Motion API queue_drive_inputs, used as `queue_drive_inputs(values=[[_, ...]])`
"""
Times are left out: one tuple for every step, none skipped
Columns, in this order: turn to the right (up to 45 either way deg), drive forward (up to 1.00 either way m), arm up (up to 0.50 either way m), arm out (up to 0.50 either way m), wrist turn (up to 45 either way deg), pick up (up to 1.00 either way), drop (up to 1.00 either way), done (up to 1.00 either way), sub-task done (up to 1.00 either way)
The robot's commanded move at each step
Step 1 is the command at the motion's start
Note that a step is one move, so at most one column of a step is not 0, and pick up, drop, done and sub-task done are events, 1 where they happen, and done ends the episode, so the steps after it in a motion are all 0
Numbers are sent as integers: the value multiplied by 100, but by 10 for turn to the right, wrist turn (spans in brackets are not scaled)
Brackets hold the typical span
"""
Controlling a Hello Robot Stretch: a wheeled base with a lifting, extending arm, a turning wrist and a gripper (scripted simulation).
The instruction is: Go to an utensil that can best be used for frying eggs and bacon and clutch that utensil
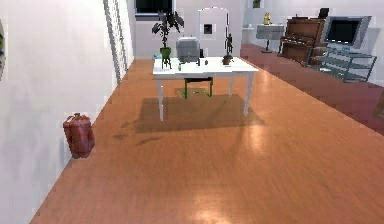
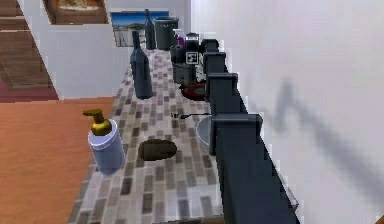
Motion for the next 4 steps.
queue_drive_inputs(values=[[0,0,-12,0,0,0,0,0,0],[0,0,0,0,0,100,0,0,0],[0,0,10,0,0,0,0,0,0],[0,0,0,0,0,0,0,100,0]])
